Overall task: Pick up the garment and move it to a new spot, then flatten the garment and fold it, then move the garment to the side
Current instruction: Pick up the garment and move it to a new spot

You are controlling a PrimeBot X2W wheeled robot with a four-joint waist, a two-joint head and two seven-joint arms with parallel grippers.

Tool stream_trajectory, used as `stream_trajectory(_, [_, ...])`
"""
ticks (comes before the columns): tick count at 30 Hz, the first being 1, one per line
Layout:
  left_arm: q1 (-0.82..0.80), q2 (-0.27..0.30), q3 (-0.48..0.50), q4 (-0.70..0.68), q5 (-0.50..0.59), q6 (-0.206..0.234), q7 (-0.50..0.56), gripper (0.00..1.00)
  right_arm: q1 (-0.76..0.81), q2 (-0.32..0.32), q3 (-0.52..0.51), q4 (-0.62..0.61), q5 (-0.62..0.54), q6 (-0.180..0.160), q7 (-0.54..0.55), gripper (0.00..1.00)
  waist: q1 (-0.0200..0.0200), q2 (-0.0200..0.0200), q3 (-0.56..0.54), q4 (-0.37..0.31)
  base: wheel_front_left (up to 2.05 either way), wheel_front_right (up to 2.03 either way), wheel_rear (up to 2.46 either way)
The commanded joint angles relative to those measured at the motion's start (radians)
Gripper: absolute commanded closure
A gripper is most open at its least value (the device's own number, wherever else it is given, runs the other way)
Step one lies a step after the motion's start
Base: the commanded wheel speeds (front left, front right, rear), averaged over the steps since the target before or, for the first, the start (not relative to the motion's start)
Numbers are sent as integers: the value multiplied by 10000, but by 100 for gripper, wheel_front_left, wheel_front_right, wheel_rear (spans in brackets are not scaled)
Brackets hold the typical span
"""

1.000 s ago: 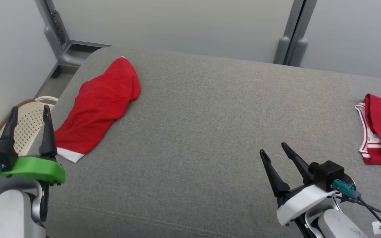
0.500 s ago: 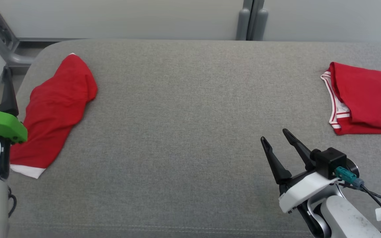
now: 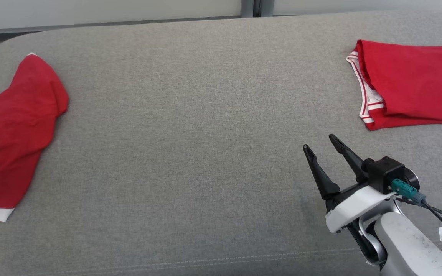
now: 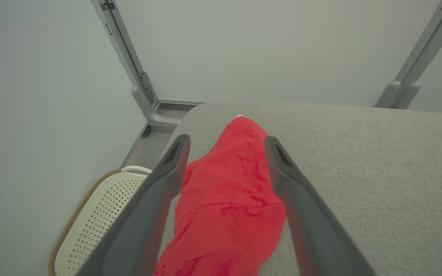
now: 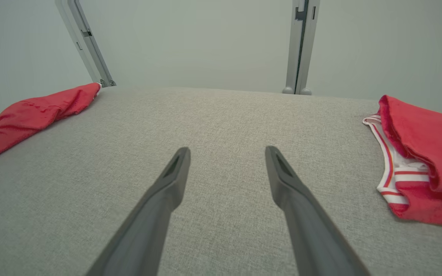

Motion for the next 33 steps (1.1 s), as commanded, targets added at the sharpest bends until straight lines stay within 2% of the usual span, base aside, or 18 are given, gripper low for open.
stream_trajectory(1, [-165, 111, -93, 107, -68, -13, 124, 0, -131, -60, -13, 8, 47, -4, -28, 0, 0, 0, 350, -324, 0, 0, 0])
stream_trajectory(7, [-646, 617, -709, 1016, -805, -14, 1432, 0, -328, -234, -15, -18, 98, -4, -29, 0, 0, 0, 860, -611, 0, 0, 0])
stream_trajectory(11, [-972, 847, -1033, 1373, -999, -14, 1820, 0, -396, -316, -130, -110, 110, -4, -29, 0, 0, 0, 1154, -713, 0, 0, 0])
stream_trajectory(20, [-1240, 771, -1638, 2405, -1478, -15, 3416, 0, -398, -381, -186, -183, 67, -4, -29, 0, 0, 0, 1603, -752, 0, 0, 0])
stream_trajectory(24, [-1256, 622, -1742, 2575, -1689, -15, 3618, 0, -428, -438, -212, -164, 55, -4, -29, 0, 0, 0, 1703, -737, 0, 0, 0])
stream_trajectory(25, [-1252, 648, -1804, 2587, -1665, -15, 3573, 26, -438, -438, -213, -162, 53, -4, -28, 0, 0, 0, 1723, -731, 0, 0, 0])
stream_trajectory(26, [-1252, 648, -1804, 2587, -1665, -15, 3573, 26, -438, -438, -213, -162, 53, -4, -28, 0, 0, 0, 1723, -731, 0, 0, 0])
stream_trajectory(27, [-1243, 645, -1850, 2616, -1684, -15, 3549, 60, -443, -443, -210, -152, 48, -4, -29, 0, 0, 0, 1734, -727, 0, 0, 0])
stream_trajectory(28, [-1239, 632, -1908, 2614, -1693, -15, 3504, 85, -450, -451, -206, -140, 44, -4, -28, 0, 0, 0, 1743, -722, 0, 0, 0])
stream_trajectory(29, [-1245, 633, -1957, 2598, -1706, -15, 3434, 100, -460, -454, -196, -128, 39, -4, -29, 0, 0, 0, 1749, -716, 0, 0, 0])
stream_trajectory(33, [-1309, 704, -2171, 2450, -1749, -15, 2929, 100, -489, -474, -177, -88, 35, -4, -28, 0, 0, 0, 1753, -663, 0, 0, 0])
